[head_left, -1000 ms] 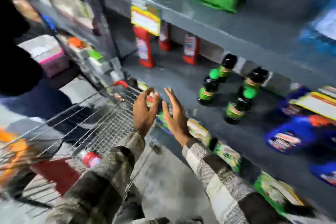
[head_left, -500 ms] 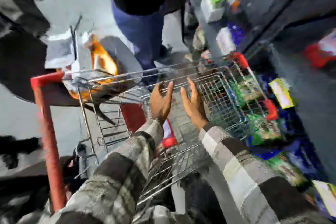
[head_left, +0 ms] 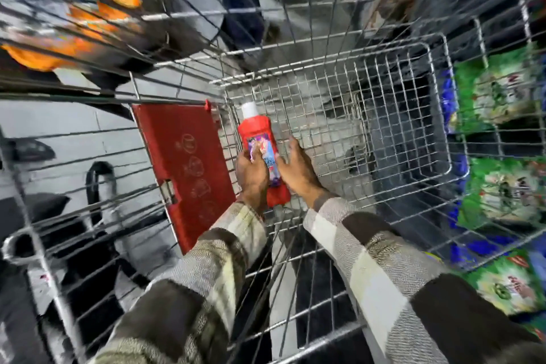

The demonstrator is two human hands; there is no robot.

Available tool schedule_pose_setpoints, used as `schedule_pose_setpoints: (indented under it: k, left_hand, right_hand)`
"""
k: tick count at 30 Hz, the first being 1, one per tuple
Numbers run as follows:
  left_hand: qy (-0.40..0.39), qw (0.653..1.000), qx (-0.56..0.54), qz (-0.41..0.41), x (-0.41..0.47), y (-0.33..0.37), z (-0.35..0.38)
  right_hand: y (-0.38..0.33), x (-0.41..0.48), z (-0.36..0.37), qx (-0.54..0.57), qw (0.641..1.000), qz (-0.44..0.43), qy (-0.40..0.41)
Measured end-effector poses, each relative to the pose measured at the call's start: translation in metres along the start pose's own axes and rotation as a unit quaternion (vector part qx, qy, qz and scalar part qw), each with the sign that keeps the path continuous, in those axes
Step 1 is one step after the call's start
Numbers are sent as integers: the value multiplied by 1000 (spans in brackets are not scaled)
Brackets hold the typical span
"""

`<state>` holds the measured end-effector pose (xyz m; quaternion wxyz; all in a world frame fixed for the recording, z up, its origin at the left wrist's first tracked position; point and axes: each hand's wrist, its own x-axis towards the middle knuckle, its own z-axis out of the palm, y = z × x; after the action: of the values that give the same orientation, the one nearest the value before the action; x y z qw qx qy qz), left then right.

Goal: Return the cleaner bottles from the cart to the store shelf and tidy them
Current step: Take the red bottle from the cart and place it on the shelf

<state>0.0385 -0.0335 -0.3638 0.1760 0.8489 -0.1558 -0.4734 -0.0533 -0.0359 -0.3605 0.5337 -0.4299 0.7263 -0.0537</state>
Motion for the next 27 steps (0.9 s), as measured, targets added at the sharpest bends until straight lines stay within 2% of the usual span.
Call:
schedule_pose_setpoints:
  k: [2, 6, 11, 15, 21, 27]
  left_hand:
    - [28, 999, 31, -11, 7, -7, 5]
    - [30, 994, 102, -27, 1, 5, 6]
    - [37, 989, 141, -40, 6, 7, 9]
    - [2, 986, 167, 7, 1, 6, 7]
    - [-1, 990, 143, 12, 3, -1, 9]
    - [-42, 984, 115, 132, -9, -6, 6]
  right_hand:
    - [2, 11, 11, -16, 1000, 19, -5]
    - [4, 27, 28, -30, 999, 28, -10]
    - [3, 35, 31, 18, 998, 53, 0]
    - [0, 36, 32, 15, 998, 65, -14]
    - [-2, 29, 31, 33, 996, 81, -5]
    - [2, 22, 7, 85, 989, 112, 38]
